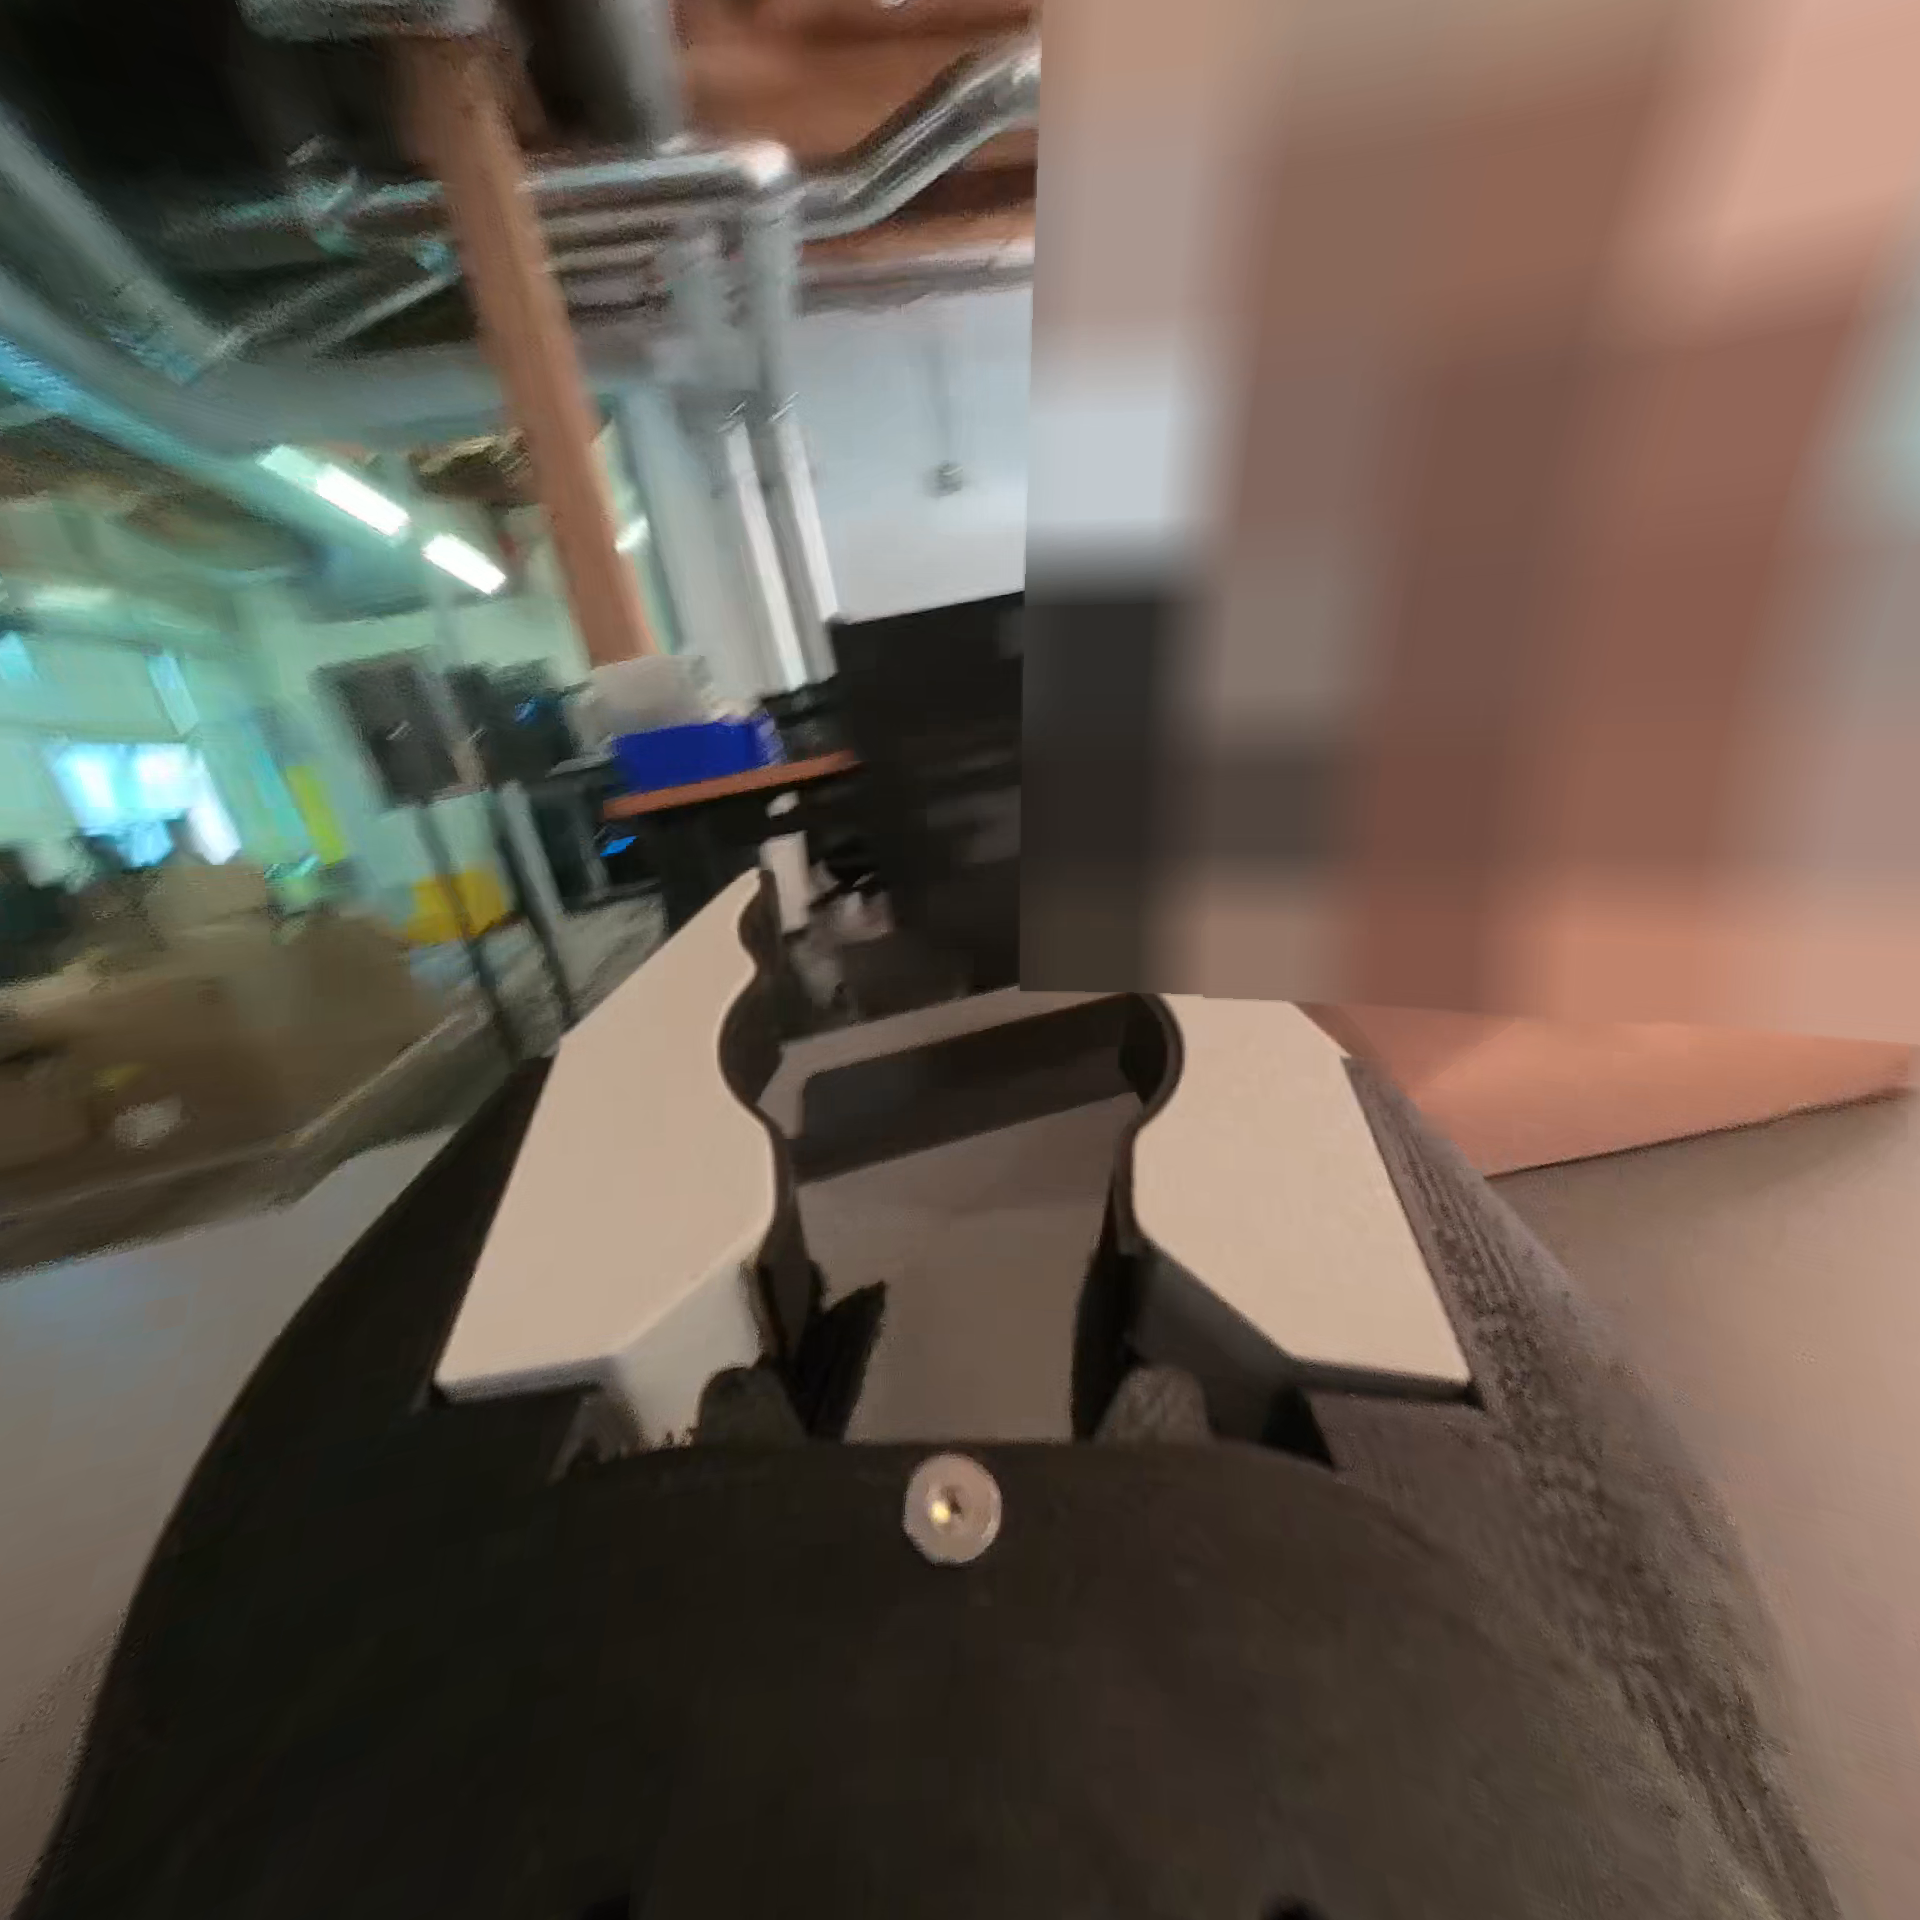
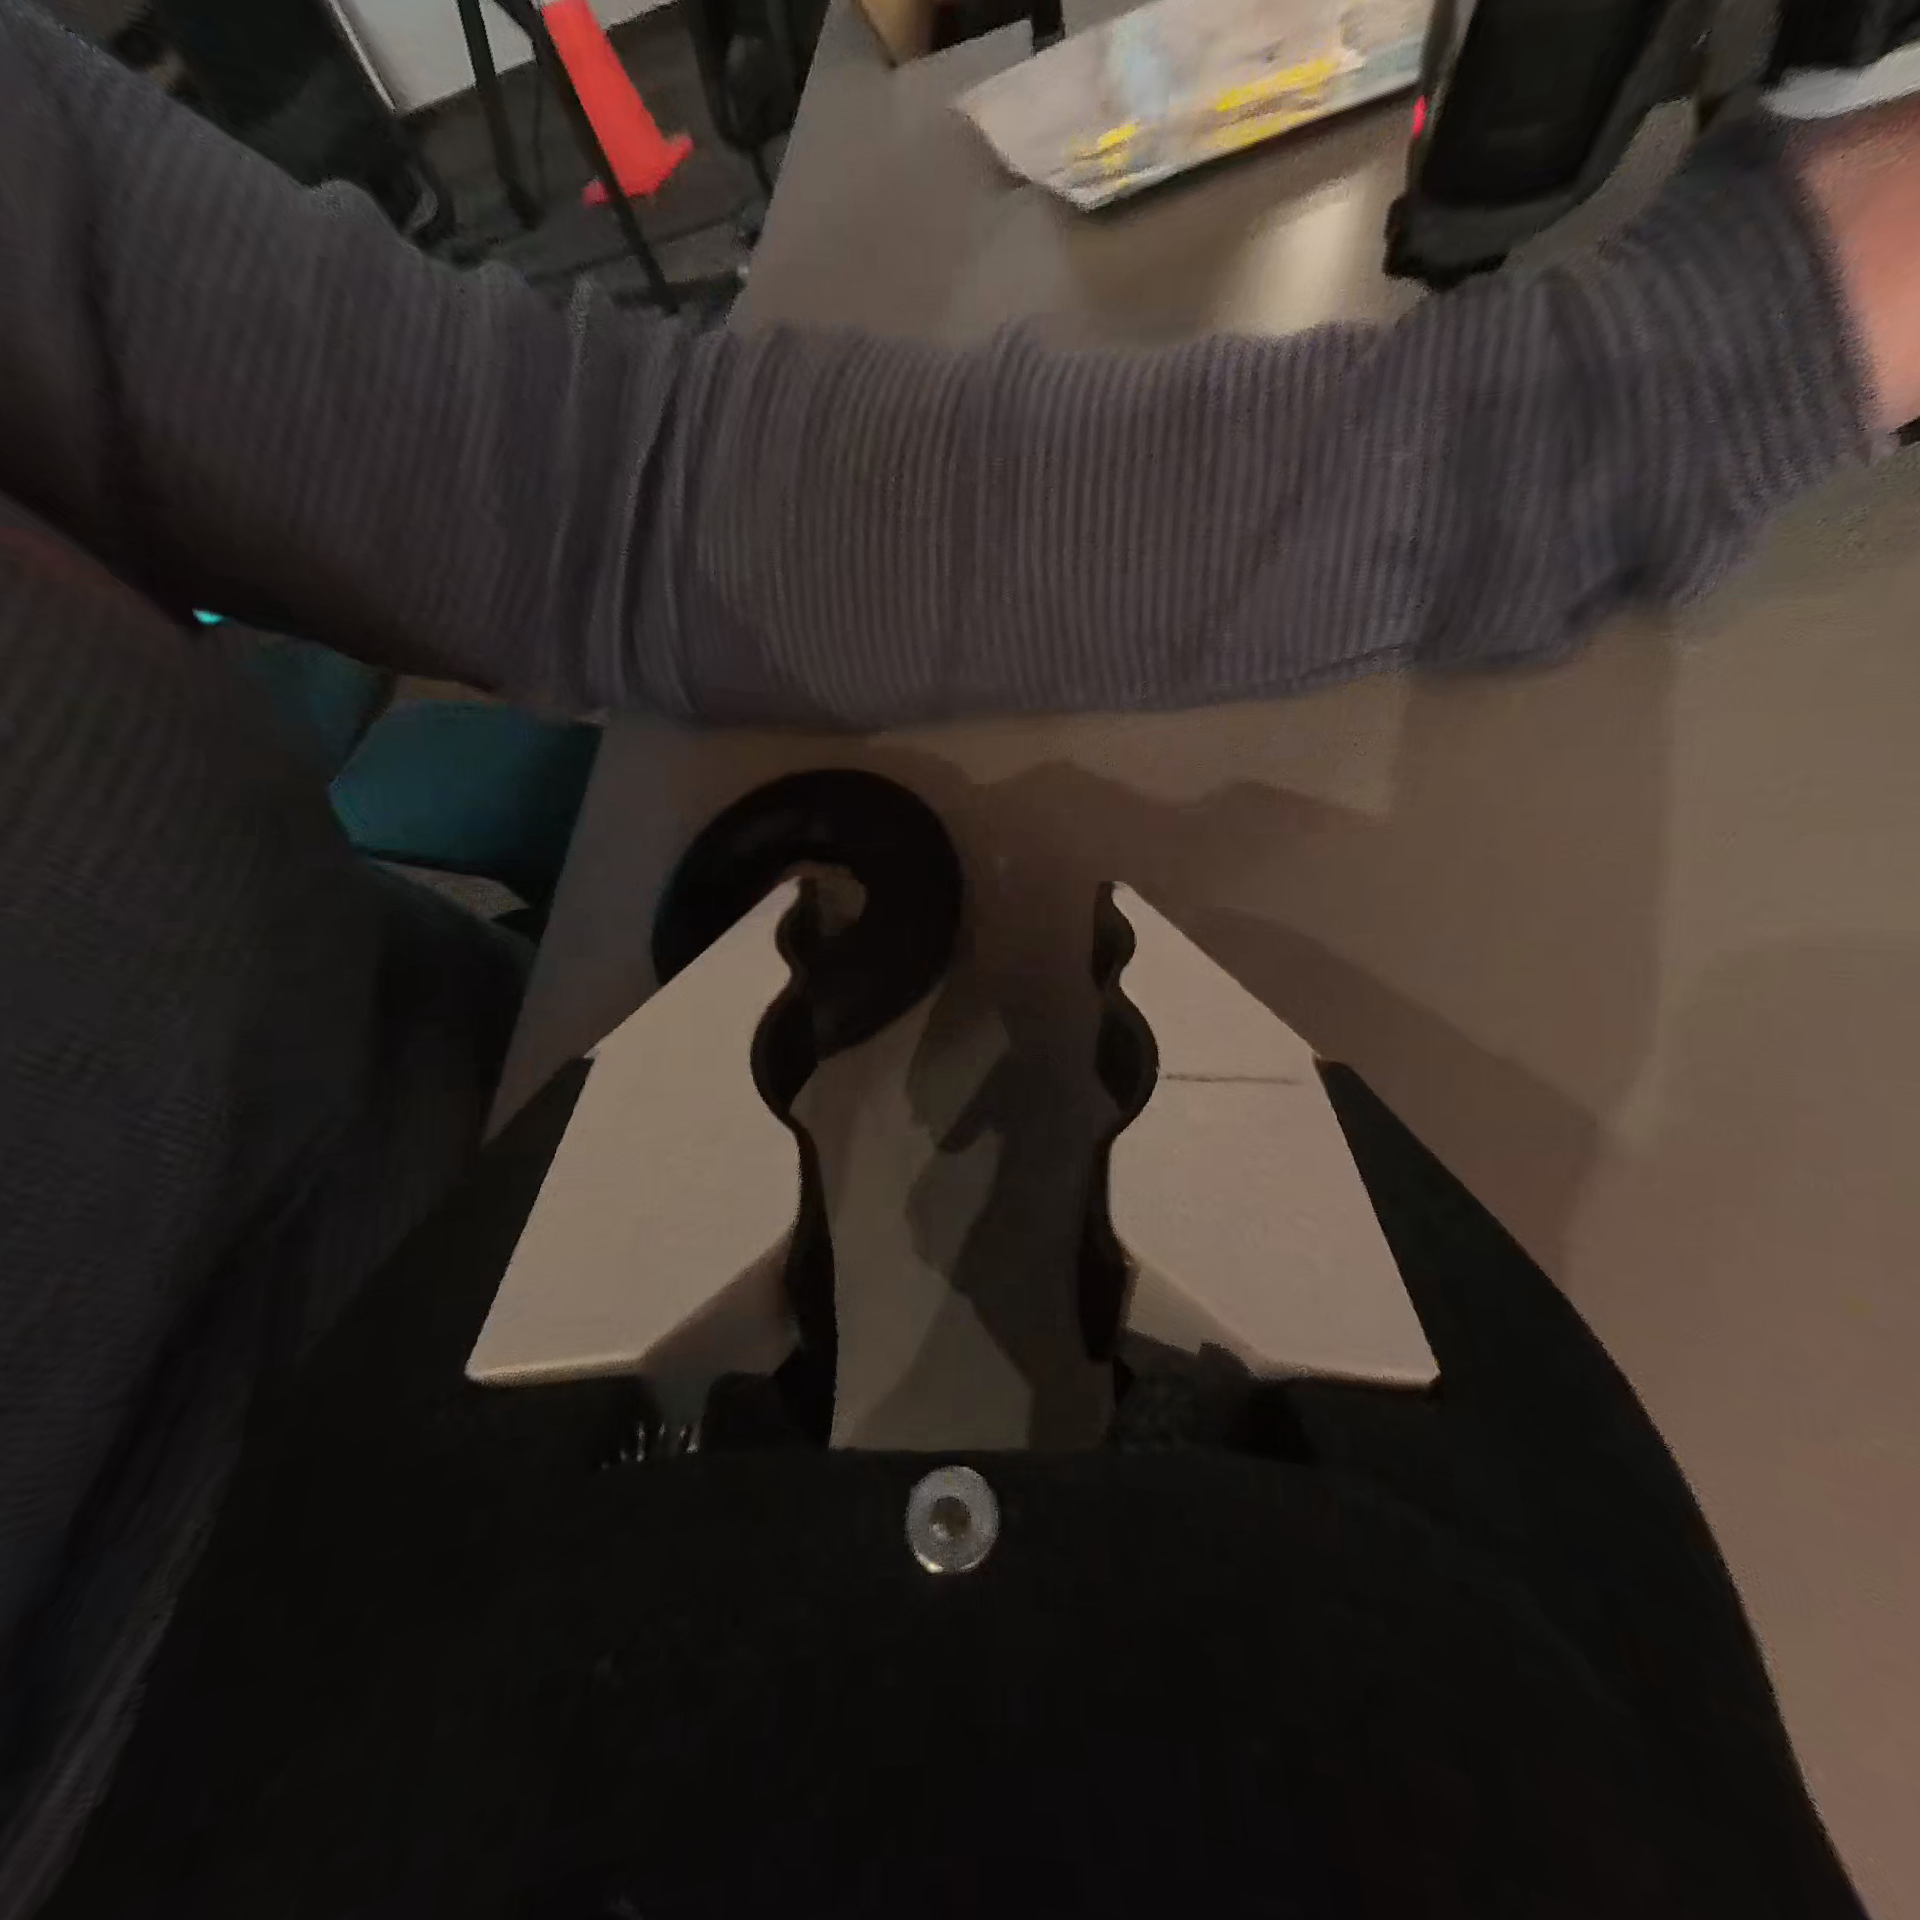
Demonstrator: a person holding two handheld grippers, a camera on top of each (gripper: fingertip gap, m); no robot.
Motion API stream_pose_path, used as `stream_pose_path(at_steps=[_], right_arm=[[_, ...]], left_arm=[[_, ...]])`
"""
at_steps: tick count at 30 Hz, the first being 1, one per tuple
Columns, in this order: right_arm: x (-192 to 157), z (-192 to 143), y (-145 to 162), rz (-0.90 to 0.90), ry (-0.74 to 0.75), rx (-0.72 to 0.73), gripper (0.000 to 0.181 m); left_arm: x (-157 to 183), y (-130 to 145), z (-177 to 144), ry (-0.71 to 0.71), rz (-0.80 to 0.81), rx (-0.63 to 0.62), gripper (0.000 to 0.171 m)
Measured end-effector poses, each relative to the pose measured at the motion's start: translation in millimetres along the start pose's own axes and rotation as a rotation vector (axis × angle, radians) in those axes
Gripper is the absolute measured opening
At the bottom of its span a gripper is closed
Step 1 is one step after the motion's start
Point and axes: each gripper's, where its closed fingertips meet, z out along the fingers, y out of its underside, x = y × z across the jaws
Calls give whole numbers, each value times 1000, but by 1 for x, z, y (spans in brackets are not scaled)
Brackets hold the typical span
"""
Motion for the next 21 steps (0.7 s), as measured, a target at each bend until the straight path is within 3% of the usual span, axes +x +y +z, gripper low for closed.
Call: stream_pose_path(at_steps=[5,11,14,17,21], right_arm=[[-6,26,10,-44,47,-163,53],[-9,33,26,-223,153,-476,26],[-1,29,5,-464,249,-380,21],[28,-24,-44,-598,496,-217,20],[71,-155,-151,-604,800,-46,20]], left_arm=[[-38,8,-12,-108,-99,-32,67],[-34,15,-7,-83,-125,-60,67],[-26,15,-5,-54,-128,-61,67],[-18,11,-3,-23,-159,-48,67],[13,1,7,72,-244,-10,66]])
